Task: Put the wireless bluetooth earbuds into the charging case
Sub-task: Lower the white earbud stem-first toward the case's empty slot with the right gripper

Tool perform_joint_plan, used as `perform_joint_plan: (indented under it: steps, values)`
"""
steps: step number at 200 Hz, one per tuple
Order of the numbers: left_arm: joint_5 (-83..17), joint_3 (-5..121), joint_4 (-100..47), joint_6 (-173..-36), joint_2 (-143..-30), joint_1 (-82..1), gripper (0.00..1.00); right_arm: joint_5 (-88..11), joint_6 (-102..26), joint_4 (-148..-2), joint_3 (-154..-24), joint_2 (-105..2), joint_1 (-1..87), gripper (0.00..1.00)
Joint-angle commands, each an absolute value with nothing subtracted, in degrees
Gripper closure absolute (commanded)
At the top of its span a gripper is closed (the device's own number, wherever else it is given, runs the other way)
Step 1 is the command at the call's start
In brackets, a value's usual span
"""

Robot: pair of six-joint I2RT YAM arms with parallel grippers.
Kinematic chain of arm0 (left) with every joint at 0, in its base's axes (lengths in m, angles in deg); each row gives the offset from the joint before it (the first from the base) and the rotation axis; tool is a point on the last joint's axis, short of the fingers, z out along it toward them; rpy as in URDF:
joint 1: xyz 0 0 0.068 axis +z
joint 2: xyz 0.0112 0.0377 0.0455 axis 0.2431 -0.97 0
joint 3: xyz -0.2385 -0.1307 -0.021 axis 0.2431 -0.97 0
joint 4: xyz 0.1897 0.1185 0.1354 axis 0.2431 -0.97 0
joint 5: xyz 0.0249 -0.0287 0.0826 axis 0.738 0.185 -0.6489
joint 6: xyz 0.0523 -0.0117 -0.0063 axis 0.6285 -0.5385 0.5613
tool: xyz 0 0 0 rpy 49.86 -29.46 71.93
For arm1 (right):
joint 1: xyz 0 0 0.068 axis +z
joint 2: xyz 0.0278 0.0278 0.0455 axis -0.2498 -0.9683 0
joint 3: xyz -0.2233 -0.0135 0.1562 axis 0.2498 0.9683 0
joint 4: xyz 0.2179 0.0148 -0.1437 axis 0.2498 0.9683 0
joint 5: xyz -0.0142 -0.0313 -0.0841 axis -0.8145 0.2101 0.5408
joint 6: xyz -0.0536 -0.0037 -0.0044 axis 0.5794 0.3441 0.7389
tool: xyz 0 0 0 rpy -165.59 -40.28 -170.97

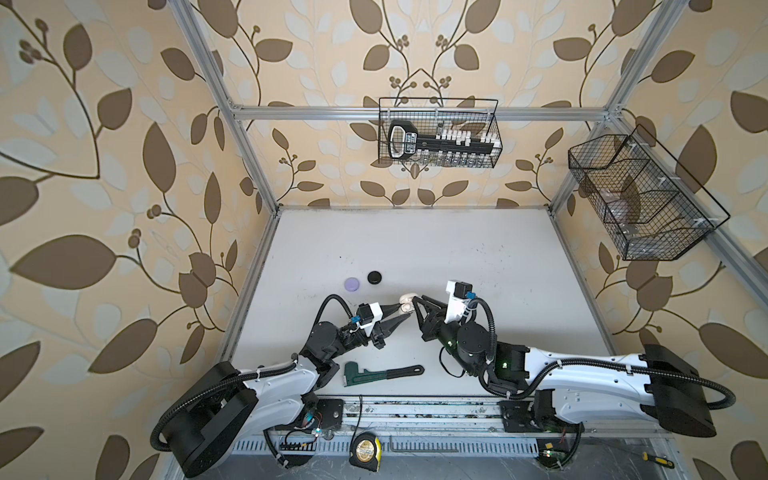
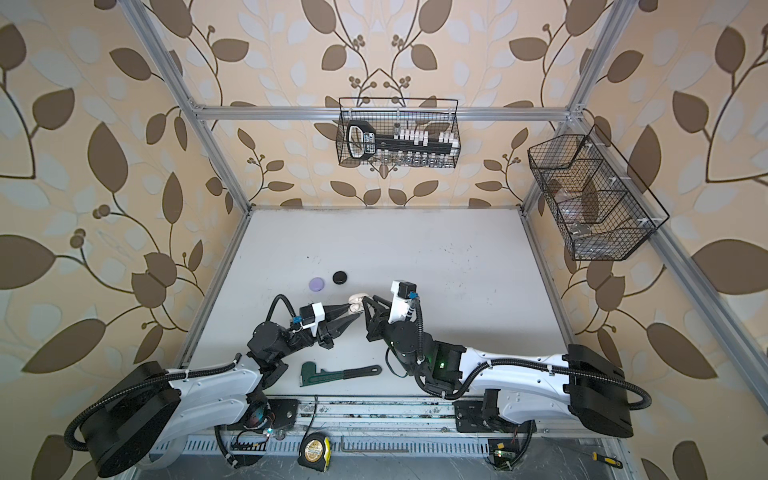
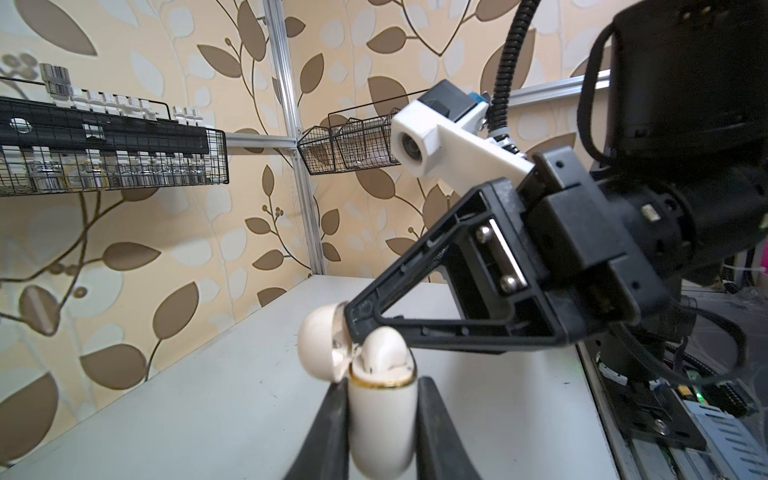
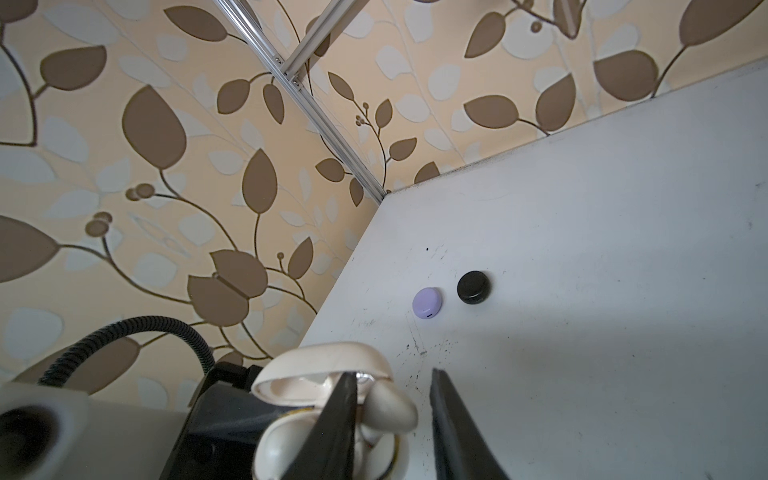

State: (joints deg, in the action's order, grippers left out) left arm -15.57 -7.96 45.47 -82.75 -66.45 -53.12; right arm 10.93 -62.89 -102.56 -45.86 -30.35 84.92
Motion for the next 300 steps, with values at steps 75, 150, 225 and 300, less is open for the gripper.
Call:
perform_joint_plan:
  steps: [75, 150, 225, 300]
  values:
    - [-14.6, -7.5, 50.6, -82.9, -65.6, -53.5, 1.00, 13.4, -63.3, -92.2, -43.9, -15.5, 85.3, 0.68]
    - [-14.1, -7.5, 50.7, -82.7, -65.3, -53.5, 1.00, 0.6, -67.6, -89.7, -46.4, -24.4, 77.1, 0.71]
    - [-14.1, -7.5, 50.7, -82.8, -65.1, -53.6, 1.00, -0.3, -65.0, -91.5, -47.8, -25.6, 78.2, 0.72]
    - [-14.4, -7.5, 50.4, -82.6, -65.2, -53.6, 1.00, 2.8, -62.0, -90.7, -49.5, -25.0, 81.0, 0.72]
